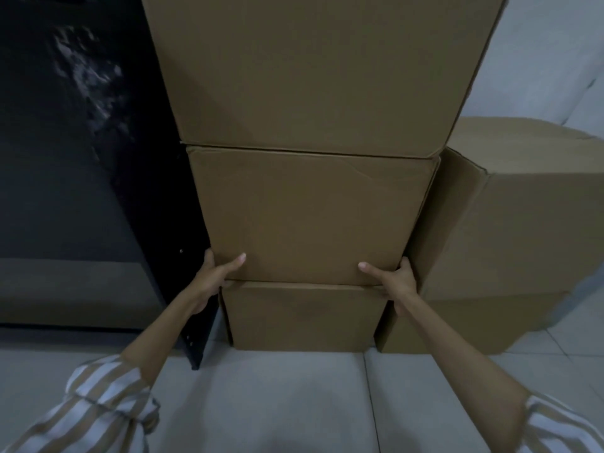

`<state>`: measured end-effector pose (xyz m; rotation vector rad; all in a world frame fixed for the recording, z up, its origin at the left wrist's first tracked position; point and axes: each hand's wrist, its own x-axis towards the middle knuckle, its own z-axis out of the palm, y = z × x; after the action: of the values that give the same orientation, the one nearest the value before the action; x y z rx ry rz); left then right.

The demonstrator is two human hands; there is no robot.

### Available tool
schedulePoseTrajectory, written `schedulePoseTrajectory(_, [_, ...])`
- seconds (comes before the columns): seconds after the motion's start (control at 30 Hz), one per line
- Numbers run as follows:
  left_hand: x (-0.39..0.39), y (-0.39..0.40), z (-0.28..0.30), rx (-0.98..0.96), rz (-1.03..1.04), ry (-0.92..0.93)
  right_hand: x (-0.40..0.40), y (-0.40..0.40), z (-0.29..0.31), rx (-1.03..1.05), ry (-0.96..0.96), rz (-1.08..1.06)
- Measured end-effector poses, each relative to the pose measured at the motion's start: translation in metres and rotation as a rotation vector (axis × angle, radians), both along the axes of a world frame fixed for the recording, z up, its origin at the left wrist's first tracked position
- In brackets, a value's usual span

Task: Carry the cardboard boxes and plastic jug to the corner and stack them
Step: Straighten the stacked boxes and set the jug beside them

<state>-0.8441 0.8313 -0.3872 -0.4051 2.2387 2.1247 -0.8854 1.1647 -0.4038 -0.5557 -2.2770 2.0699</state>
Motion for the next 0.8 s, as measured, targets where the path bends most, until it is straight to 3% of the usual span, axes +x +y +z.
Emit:
schedulePoseTrajectory(0.3, [0.001,-0.011,-0.004,-0.018,-0.003,0.015,0.004,0.006,-0.003,-0.027,0.047,0.040])
schedulePoseTrajectory(0.8, [0.002,-0.001,-0.010,-0.105,0.178,0.021,0.014,-0.002,-0.003,0.036,0.046,0.054])
